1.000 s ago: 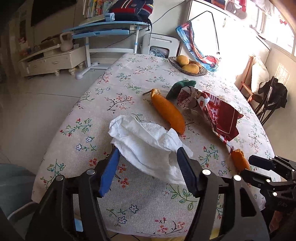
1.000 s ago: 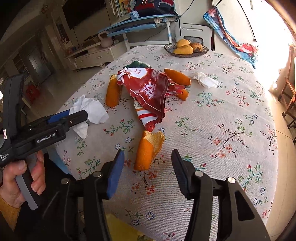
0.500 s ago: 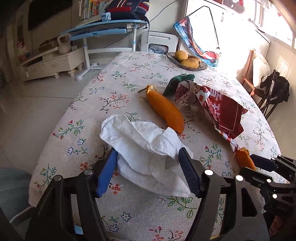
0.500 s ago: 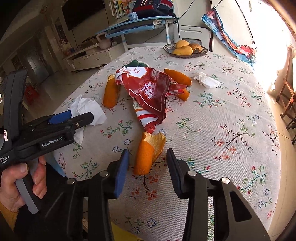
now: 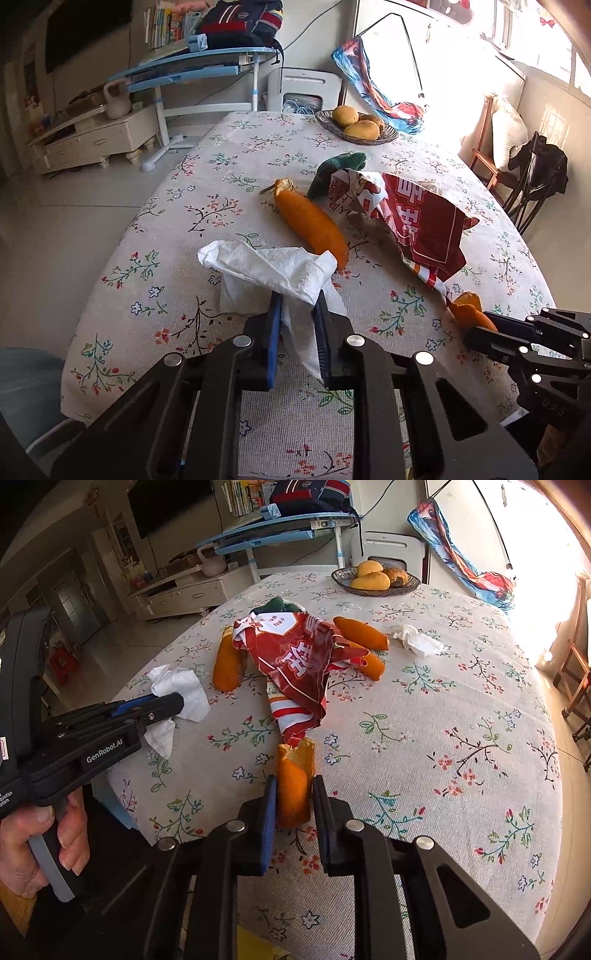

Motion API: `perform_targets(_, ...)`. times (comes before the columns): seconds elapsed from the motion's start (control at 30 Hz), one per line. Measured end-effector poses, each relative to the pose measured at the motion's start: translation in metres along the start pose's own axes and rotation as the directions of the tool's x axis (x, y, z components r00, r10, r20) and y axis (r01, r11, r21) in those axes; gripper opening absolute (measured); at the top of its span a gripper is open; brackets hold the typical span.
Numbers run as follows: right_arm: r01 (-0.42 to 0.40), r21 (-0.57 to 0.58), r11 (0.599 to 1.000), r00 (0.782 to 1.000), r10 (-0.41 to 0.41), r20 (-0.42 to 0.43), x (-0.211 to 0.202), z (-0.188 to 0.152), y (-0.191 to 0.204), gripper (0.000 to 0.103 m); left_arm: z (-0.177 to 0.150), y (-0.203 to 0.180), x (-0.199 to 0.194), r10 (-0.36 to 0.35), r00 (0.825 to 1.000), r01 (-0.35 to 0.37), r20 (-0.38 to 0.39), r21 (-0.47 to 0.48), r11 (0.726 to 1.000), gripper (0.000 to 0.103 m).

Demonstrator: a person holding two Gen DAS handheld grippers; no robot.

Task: Collect trash
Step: 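Grasp the crumpled white tissue with the left tool and lift it, then carry the mango peel over the yellow bucket and open the right tool while the left tool carries the tissue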

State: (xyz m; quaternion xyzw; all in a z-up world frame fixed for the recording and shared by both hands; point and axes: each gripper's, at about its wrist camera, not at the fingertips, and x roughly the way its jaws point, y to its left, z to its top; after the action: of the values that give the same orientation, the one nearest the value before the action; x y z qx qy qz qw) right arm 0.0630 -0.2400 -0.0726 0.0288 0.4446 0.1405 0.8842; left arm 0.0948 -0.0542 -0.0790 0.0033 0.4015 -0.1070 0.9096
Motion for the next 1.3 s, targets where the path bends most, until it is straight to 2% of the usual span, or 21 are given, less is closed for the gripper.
perform_targets(0.5,-0.031,0.046,0.998,0.999,0.03,0.026,-0.019,-0.017,0.003,0.019,-0.004,0.0,-0.029,-0.022,0.997,0.022,0.067,0.003,1.0,0.017)
perform_targets(0.73,-0.061,0.06,0.996,0.998,0.059,0.032,-0.036,-0.036,0.012,0.019,-0.013,-0.009,-0.049,-0.081,0.992,0.08,0.096,0.014,0.997,0.017)
perform_targets(0.93,-0.072,0.002,0.997,0.997,0.072,-0.01,-0.053,-0.066,0.033,0.019,-0.037,-0.027,-0.068,-0.131,0.988,0.127,0.082,0.053,0.99,0.017)
perform_targets(1.13,-0.054,-0.094,0.994,0.992,0.043,-0.115,-0.059,-0.101,0.054,0.019,-0.063,-0.033,-0.086,-0.174,0.983,0.171,0.061,0.049,0.984,0.017)
perform_targets(1.27,-0.053,-0.097,0.994,0.99,0.039,-0.134,-0.064,-0.115,0.054,0.019,-0.071,-0.028,-0.097,-0.172,0.983,0.17,0.07,0.028,0.985,0.016)
perform_targets(1.3,-0.056,-0.094,0.994,0.991,0.044,-0.129,-0.065,-0.115,0.054,0.019,-0.069,-0.026,-0.096,-0.153,0.985,0.151,0.077,0.027,0.988,0.017)
